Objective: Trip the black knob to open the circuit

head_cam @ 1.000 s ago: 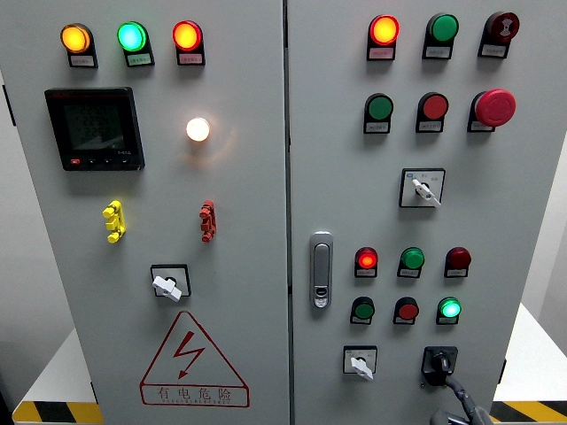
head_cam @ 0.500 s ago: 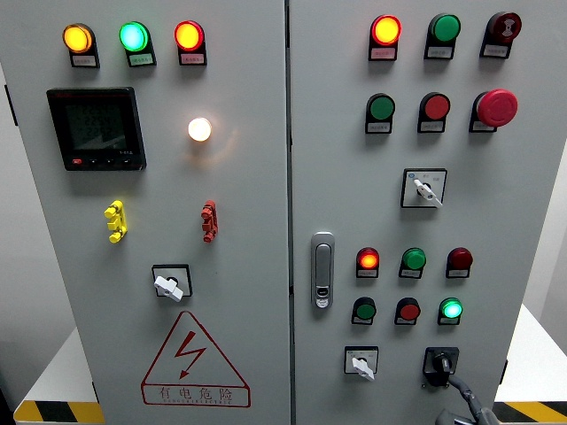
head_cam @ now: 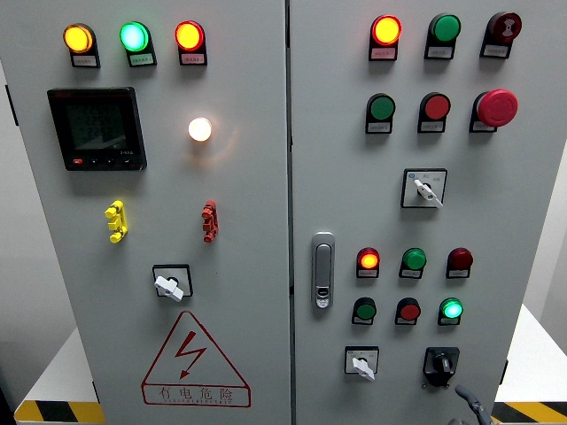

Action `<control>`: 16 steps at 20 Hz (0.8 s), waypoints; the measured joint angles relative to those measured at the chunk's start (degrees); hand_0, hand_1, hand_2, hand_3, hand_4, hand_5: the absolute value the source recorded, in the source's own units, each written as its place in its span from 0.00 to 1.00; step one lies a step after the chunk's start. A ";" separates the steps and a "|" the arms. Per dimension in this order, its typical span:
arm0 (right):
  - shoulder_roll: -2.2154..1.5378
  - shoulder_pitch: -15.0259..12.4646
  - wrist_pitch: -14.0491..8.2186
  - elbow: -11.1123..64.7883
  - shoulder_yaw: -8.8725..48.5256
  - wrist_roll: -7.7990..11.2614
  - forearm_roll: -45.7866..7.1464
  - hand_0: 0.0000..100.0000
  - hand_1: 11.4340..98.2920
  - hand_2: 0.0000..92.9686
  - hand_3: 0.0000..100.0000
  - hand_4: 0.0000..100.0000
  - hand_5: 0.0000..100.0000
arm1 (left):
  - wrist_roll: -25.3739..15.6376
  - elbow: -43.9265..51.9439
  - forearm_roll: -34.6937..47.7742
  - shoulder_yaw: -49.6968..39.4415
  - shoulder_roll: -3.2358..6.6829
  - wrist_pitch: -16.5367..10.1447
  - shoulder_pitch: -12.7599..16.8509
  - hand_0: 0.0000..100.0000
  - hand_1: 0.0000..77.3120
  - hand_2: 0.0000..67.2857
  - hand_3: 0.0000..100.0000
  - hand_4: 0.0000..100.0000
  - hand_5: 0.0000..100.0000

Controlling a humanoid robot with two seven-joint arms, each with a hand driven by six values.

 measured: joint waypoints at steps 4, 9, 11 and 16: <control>-0.13 -2.37 -0.01 1.15 0.05 0.00 -1.11 1.00 0.39 0.11 0.44 0.39 0.62 | 0.00 0.00 0.00 0.00 0.05 0.00 0.06 0.00 0.04 0.19 0.21 0.07 0.02; -0.18 -4.01 -0.03 1.30 0.24 0.00 -2.57 1.00 0.40 0.12 0.37 0.33 0.57 | 0.00 0.00 0.00 0.00 0.03 0.00 0.05 0.00 0.04 0.19 0.21 0.07 0.02; -0.18 -4.55 -0.03 1.34 0.30 0.00 -3.22 1.00 0.40 0.13 0.36 0.31 0.56 | 0.00 0.00 0.00 0.00 0.03 0.00 0.06 0.00 0.04 0.19 0.21 0.07 0.02; -0.18 -5.06 -0.03 1.35 0.46 0.00 -3.63 1.00 0.40 0.13 0.34 0.30 0.54 | 0.00 0.00 0.00 0.00 0.07 0.00 0.07 0.00 0.04 0.19 0.21 0.07 0.02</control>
